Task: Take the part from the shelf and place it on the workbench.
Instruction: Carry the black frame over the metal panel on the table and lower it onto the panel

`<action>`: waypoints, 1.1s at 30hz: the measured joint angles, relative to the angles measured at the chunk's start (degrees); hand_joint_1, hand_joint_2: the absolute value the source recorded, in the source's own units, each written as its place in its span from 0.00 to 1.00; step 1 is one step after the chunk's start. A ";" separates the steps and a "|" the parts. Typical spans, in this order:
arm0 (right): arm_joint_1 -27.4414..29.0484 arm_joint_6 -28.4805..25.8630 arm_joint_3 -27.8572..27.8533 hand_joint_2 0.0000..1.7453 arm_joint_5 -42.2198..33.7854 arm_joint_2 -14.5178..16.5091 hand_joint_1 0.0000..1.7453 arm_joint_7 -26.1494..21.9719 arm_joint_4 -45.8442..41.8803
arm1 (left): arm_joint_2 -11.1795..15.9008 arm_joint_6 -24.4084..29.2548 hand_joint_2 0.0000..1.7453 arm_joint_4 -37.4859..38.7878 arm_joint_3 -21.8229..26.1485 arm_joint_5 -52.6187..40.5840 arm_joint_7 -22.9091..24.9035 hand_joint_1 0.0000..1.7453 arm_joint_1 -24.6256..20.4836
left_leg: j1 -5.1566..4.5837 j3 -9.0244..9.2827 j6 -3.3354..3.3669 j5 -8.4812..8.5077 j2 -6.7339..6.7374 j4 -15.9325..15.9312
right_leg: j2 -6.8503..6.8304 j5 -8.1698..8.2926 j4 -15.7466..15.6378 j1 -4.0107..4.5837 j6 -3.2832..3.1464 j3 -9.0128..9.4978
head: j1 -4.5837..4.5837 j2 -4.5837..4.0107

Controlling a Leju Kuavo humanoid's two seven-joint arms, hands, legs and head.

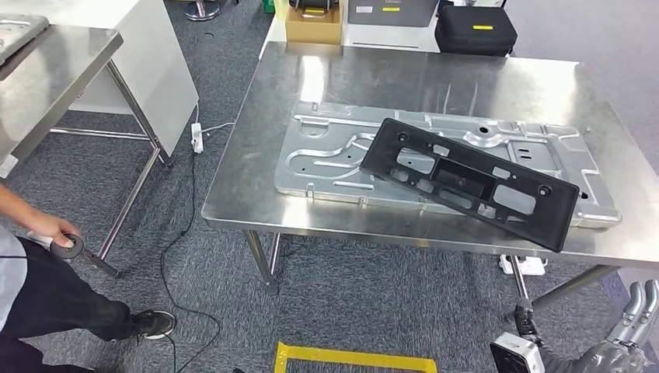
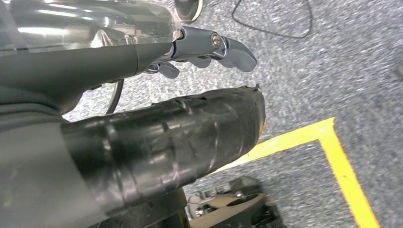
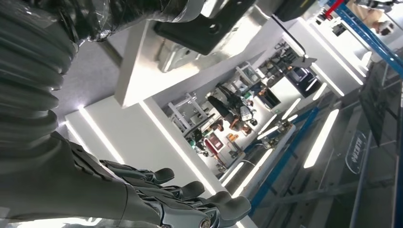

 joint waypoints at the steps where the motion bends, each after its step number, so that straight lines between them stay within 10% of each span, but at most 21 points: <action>1: 0.00 0.00 0.00 1.00 0.00 0.00 0.00 0.00 0.03 | 0.00 0.00 0.00 0.00 0.00 0.00 0.00 0.00 -0.01 | -0.01 -0.36 -0.05 0.19 0.00 0.10 | 0.00 1.05 -1.00 -0.02 -0.02 0.96 | 0.00 0.00; 5: -0.11 -0.02 0.04 1.00 0.01 -0.01 0.00 -0.01 0.08 | 0.00 0.00 0.00 0.00 0.01 0.00 0.00 0.00 0.03 | -0.14 -2.62 -1.73 2.11 -0.10 1.06 | 0.18 4.58 -16.96 0.41 -1.50 11.21 | 0.01 0.00; 7: -0.13 -0.02 0.21 1.00 0.00 -0.02 0.00 0.01 0.08 | 0.00 0.01 0.00 0.00 0.04 0.01 0.01 0.00 0.08 | -0.04 -3.39 -2.58 1.11 -0.22 2.04 | 0.04 5.51 -17.75 0.38 -2.59 10.56 | -0.04 0.00; 12: -0.19 0.00 0.72 1.00 0.09 -0.02 0.00 0.25 0.17 | 0.00 0.11 0.00 0.00 0.09 0.02 0.15 0.00 0.21 | 0.35 -6.69 -3.52 -8.78 -0.35 15.83 | -0.39 8.22 -17.65 0.46 -3.66 7.06 | -0.19 0.00; 14: -0.20 -0.01 0.78 1.00 0.17 -0.02 0.00 0.27 0.28 | 0.02 0.16 0.00 0.00 0.12 0.03 0.21 0.00 0.20 | 0.42 -4.33 -3.62 -6.49 -0.34 15.07 | -0.42 9.16 -17.14 0.45 -3.43 5.40 | -0.20 0.00; 16: -0.21 -0.02 0.83 1.00 0.24 -0.02 0.00 0.28 0.32 | 0.04 0.19 0.00 0.00 0.13 0.04 0.25 0.00 0.12 | 0.41 1.17 -3.48 -4.14 -0.36 7.64 | -0.41 9.85 -16.28 0.44 -3.02 3.90 | -0.21 0.00; 19: -0.28 -0.02 0.98 1.00 0.37 -0.02 0.00 0.28 0.33 | 0.05 0.22 0.00 0.00 0.16 0.04 0.26 0.00 0.01 | 0.10 5.70 -2.71 -4.69 -0.50 -0.07 | -0.45 10.99 -15.60 0.56 -2.10 2.91 | -0.18 0.00; 22: -0.26 -0.02 1.16 1.00 0.57 -0.02 0.00 0.39 0.33 | 0.05 0.24 0.00 0.00 0.21 0.08 0.23 0.00 0.01 | 0.20 4.70 -1.43 -3.44 -0.27 -0.44 | -0.26 10.79 -15.06 0.42 -1.17 2.53 | -0.17 0.00; 26: -0.18 -0.02 1.21 1.00 0.78 -0.02 0.00 0.50 0.34 | 0.04 0.18 0.00 0.00 0.24 0.11 0.14 0.00 -0.10 | 0.04 1.81 -0.05 -0.80 0.11 -0.58 | 0.02 0.78 -4.83 0.14 -0.34 0.11 | -0.11 0.00; 28: -0.18 -0.02 1.22 1.00 0.80 -0.02 0.00 0.56 0.35 | 0.05 0.17 0.00 0.00 0.24 0.09 0.13 0.00 -0.09 | -0.15 -0.11 -0.09 0.52 0.19 -0.27 | 0.02 0.35 -0.54 0.10 -0.19 0.36 | -0.11 0.00; 31: -0.24 -0.02 1.23 1.00 0.84 -0.02 0.00 0.61 0.35 | 0.07 0.17 0.00 0.00 0.25 0.03 0.13 0.00 -0.10 | -0.25 -2.92 -0.47 2.14 0.17 0.58 | 0.04 4.65 -6.74 0.11 -0.51 6.74 | -0.11 0.00; 33: -0.38 -0.02 1.28 1.00 0.90 -0.02 0.00 0.61 0.34 | 0.06 0.17 0.00 0.00 0.26 -0.01 0.10 0.00 -0.10 | -0.34 -3.92 -1.00 3.03 0.08 1.08 | 0.14 4.02 -14.75 0.40 -0.95 12.06 | -0.13 0.00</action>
